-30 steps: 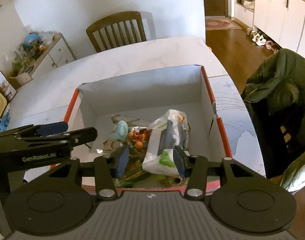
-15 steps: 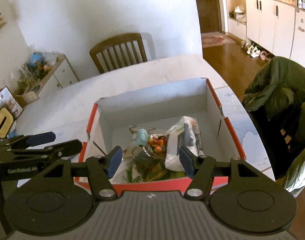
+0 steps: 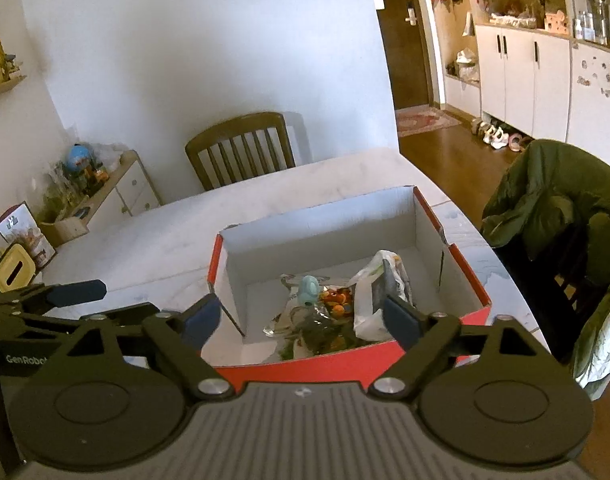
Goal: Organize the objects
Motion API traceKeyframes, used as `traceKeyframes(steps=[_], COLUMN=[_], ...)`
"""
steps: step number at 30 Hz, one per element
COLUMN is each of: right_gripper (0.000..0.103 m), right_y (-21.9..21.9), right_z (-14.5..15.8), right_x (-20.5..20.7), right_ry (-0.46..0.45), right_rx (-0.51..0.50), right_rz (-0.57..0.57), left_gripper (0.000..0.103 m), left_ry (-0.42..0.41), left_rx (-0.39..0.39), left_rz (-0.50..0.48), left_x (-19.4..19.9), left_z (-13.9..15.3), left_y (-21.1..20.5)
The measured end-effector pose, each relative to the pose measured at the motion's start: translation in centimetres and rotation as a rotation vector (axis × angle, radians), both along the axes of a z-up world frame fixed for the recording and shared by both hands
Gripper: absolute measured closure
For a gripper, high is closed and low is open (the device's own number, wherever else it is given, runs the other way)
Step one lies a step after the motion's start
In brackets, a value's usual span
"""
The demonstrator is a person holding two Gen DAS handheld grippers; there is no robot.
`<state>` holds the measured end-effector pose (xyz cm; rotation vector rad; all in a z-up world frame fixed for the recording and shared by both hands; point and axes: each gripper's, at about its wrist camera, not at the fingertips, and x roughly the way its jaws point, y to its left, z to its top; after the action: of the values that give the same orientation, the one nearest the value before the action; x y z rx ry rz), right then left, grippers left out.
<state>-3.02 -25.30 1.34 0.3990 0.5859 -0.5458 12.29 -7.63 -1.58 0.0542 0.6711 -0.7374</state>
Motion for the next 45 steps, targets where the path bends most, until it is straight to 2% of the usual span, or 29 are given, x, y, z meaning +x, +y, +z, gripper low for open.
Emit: traceKeyframes(steps=[5,10,21,33,45], right_gripper=[0.008,0.002,0.002,0.002,0.002], right_y=[1.9,3.0,5.6,7.5,7.8], right_z=[0.2,0.1,-0.5,-0.2,-0.3], right_x=[-0.9,-1.9,-2.2,-2.3,-2.7], right_ry=[-0.031,-0.056,-0.048,-0.062,-0.06], right_rx=[-0.061,-0.068,-0.087,-0.126,-0.12], right_rz=[-0.007,-0.049,-0.059,-0.096,-0.117], left_gripper=[0.0,0.0,0.0,0.0,0.0], left_ry=[0.012,-0.023,0.012,-0.008,-0.006], left_rx=[-0.001,0.024,0.011,-0.005,-0.018], left_rz=[-0.007,-0.007,-0.037,-0.064,-0.083], left_x=[-0.2,-1.0,-1.4,-2.1,-1.8], left_z=[-0.1,-0.2,-0.8,-0.6,-0.4], left_y=[0.7,1.4,2.8,3.6,3.7])
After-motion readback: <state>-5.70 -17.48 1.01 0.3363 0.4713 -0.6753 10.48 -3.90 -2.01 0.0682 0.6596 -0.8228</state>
